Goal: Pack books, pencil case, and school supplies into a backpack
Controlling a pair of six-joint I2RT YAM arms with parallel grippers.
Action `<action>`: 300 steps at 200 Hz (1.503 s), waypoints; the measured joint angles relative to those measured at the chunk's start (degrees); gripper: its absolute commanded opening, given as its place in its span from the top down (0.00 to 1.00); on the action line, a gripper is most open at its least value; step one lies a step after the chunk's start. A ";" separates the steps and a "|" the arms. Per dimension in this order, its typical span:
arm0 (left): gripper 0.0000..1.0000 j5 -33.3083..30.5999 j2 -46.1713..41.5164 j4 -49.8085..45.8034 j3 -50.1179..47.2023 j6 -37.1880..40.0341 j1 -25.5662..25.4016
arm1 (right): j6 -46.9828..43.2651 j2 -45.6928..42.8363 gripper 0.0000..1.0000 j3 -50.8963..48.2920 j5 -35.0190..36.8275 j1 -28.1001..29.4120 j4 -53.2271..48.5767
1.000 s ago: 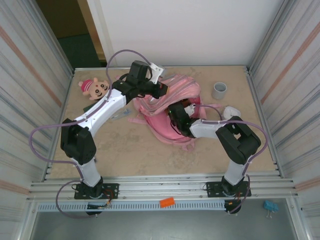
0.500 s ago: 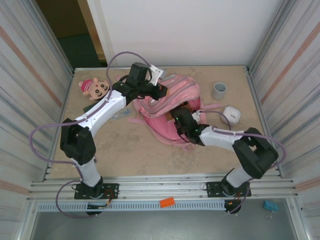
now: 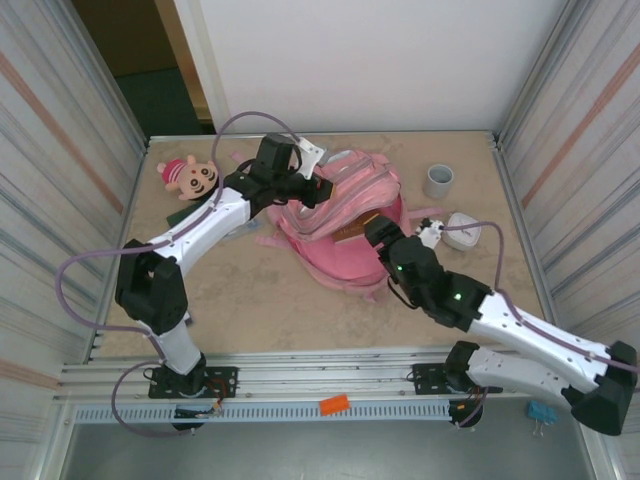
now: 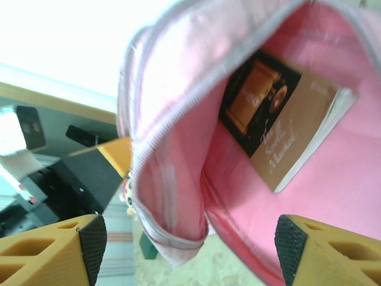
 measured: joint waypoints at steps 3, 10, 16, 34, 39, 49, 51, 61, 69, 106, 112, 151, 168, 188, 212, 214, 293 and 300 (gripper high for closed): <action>1.00 -0.28 -0.13 0.04 -0.39 0.35 -0.15 | -0.74 -0.31 0.22 0.28 0.09 -0.02 -0.55; 1.00 -0.98 -0.48 0.24 -1.27 1.03 -0.50 | -2.64 -0.68 0.19 1.11 0.44 -0.11 -1.97; 1.00 -1.68 -0.92 0.37 -2.29 1.73 -0.92 | -4.59 -0.70 0.18 1.86 0.74 -0.11 -2.80; 1.00 -3.82 -2.16 0.96 -6.08 4.11 -2.45 | -10.80 0.59 0.18 3.26 0.39 -0.55 -3.19; 1.00 -4.55 -2.40 1.18 -7.28 4.83 -2.93 | -12.52 1.20 0.18 3.61 0.04 -0.81 -3.21; 1.00 -5.97 -2.64 1.51 -9.75 6.62 -4.24 | -15.26 2.47 0.19 4.22 -0.46 -1.44 -3.19; 1.00 -6.32 -2.64 1.66 -10.25 7.08 -4.57 | -15.63 2.69 0.19 4.31 -0.50 -1.53 -3.21; 1.00 -8.09 -2.60 1.90 -12.44 9.01 -6.10 | -17.53 3.82 0.19 4.66 -0.66 -1.95 -3.28; 1.00 -9.75 -2.23 1.86 -13.99 10.60 -7.76 | -18.99 4.37 0.19 4.68 -0.85 -2.03 -3.26; 0.97 -12.87 1.90 4.13 -16.92 12.11 -12.37 | -23.65 4.09 0.19 4.00 -1.05 -2.38 -0.98; 0.93 -13.07 2.16 4.94 -17.62 11.93 -12.50 | -24.50 3.78 0.19 3.54 -1.05 -2.38 -0.50; 0.52 -13.51 1.09 7.23 -19.78 9.29 -12.15 | -32.87 3.04 0.18 1.97 -5.25 -4.52 3.02; 0.42 -13.05 -1.97 7.17 -19.96 5.49 -10.25 | -39.93 3.19 0.17 1.97 -8.79 -5.31 6.08; 0.35 -12.48 -8.46 7.78 -20.94 0.26 -5.84 | -51.47 4.50 0.18 1.97 -14.71 -5.35 9.94; 0.31 -11.72 -15.63 9.60 -22.93 -6.05 -0.68 | -66.16 8.55 0.17 3.08 -21.81 -5.35 9.92; 0.31 -11.50 -16.11 9.94 -23.28 -6.62 -0.28 | -67.36 9.09 0.17 3.41 -22.29 -5.35 9.53; 0.30 -7.45 -24.09 16.44 -43.93 -23.02 10.05 | -102.16 25.18 0.19 8.44 -31.58 -2.69 -3.61; 0.30 -7.37 -24.55 16.92 -44.92 -23.82 10.32 | -103.95 26.45 0.19 8.44 -31.71 -1.95 -3.69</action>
